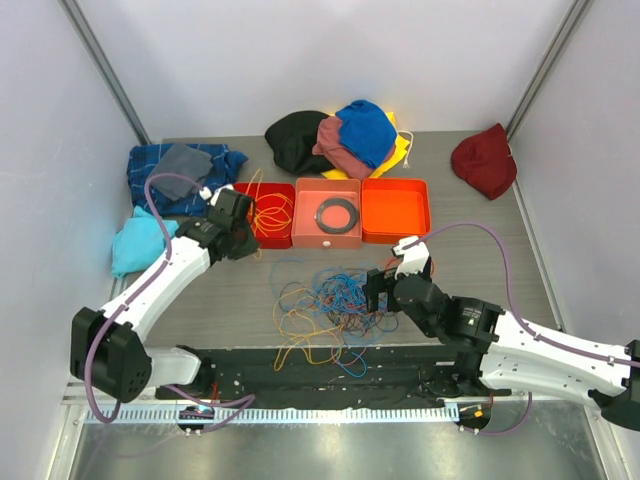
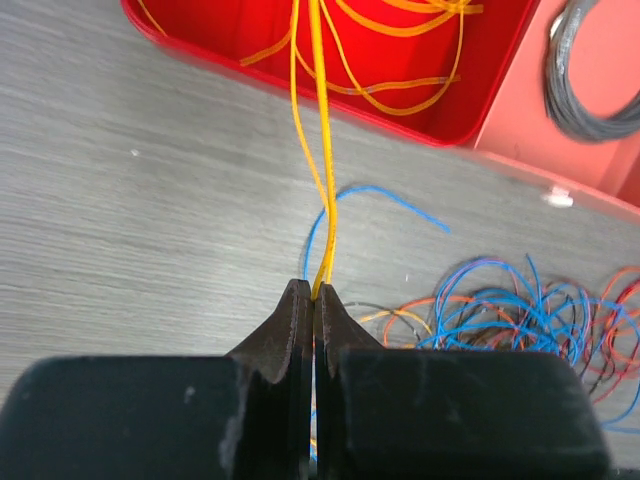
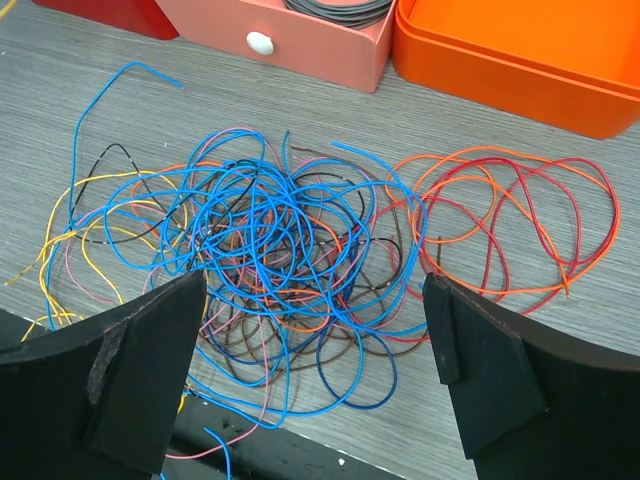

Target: Untangle the cables

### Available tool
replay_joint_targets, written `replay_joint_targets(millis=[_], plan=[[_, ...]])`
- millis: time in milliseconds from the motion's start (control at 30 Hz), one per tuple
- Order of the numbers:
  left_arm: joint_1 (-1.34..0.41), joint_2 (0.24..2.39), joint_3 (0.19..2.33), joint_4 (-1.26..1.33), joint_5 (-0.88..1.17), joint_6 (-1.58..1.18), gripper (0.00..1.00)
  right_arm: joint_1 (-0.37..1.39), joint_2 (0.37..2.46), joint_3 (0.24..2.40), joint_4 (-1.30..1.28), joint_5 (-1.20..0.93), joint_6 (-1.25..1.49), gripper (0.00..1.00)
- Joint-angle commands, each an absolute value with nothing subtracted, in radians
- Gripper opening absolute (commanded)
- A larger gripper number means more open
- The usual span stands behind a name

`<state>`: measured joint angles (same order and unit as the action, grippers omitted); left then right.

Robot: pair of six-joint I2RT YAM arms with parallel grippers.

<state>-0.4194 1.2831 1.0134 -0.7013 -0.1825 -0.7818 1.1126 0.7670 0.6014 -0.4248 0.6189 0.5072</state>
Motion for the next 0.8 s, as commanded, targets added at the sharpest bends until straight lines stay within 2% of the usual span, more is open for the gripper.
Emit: replay_joint_targets(millis=[0,300,600,700,733,767], plan=[[-0.417,1.316,1.143,-0.67,-0.317,-0.739,0.0,1.114,0.775,0.606,-0.377,0.634,0.52,1.0],[-0.353,1.551,1.367,-0.493,-0.405,-0.712,0.0,1.114,0.75,0.615,-0.41,0.647,0.52,1.0],[-0.351,1.758,1.391,-0.416,-0.396,-0.712,0.0,1.114,0.752,0.612,-0.42,0.658,0.515,1.0],[-0.351,1.763,1.388,-0.422,-0.406,-0.707,0.34,1.112,0.768,0.62,-0.419,0.661,0.509,0.99],[-0.35,1.753,1.384,-0.422,-0.413,-0.693,0.54,1.114,0.779,0.623,-0.417,0.661,0.506,1.0],[-0.351,1.731,1.384,-0.422,-0.423,-0.684,0.65,1.114,0.782,0.624,-0.416,0.661,0.505,1.0]])
